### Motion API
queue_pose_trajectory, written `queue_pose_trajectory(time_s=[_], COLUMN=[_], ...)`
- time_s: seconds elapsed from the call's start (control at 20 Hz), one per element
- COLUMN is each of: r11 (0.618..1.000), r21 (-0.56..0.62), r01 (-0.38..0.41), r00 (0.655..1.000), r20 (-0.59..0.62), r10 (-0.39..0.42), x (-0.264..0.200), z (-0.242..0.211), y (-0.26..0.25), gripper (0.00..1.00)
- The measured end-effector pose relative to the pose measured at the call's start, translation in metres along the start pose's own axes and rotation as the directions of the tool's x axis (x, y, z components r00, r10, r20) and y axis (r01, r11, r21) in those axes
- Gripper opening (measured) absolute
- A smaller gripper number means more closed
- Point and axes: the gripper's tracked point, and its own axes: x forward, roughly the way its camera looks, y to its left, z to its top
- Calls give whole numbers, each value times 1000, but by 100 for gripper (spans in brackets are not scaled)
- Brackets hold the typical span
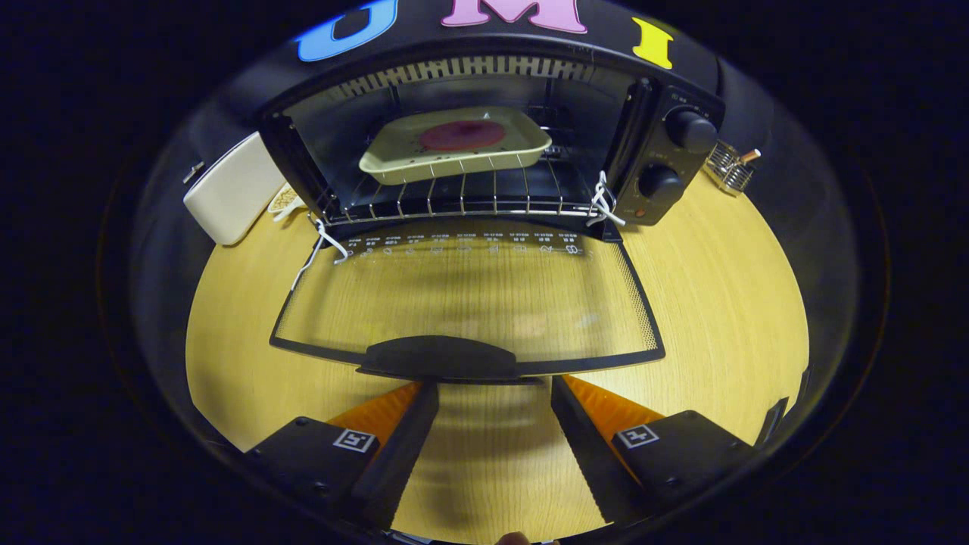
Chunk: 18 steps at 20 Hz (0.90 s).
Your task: Open the toaster oven, put the food inside, and close the toaster oven door.
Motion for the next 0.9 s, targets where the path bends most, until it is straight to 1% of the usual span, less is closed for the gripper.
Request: queue_pose_trajectory(time_s=[0.1, 0.25, 0.55, 0.65, 0.85, 0.9], r11=[999, 999, 999, 999, 998, 998], r21=[-37, -49, -39, -30, -4, 3], r01=[-3, -14, -31, -37, -55, -60], r00=[999, 997, 989, 983, 969, 965], r20=[42, 77, 146, 181, 241, 256], r10=[4, 18, 37, 42, 54, 57], x=[-8, -17, -34, -49, -64, -65], z=[5, 11, 22, 36, 55, 53], y=[0, 0, 0, -5, -6, 4], gripper=[99, 99, 99, 99, 99, 99])
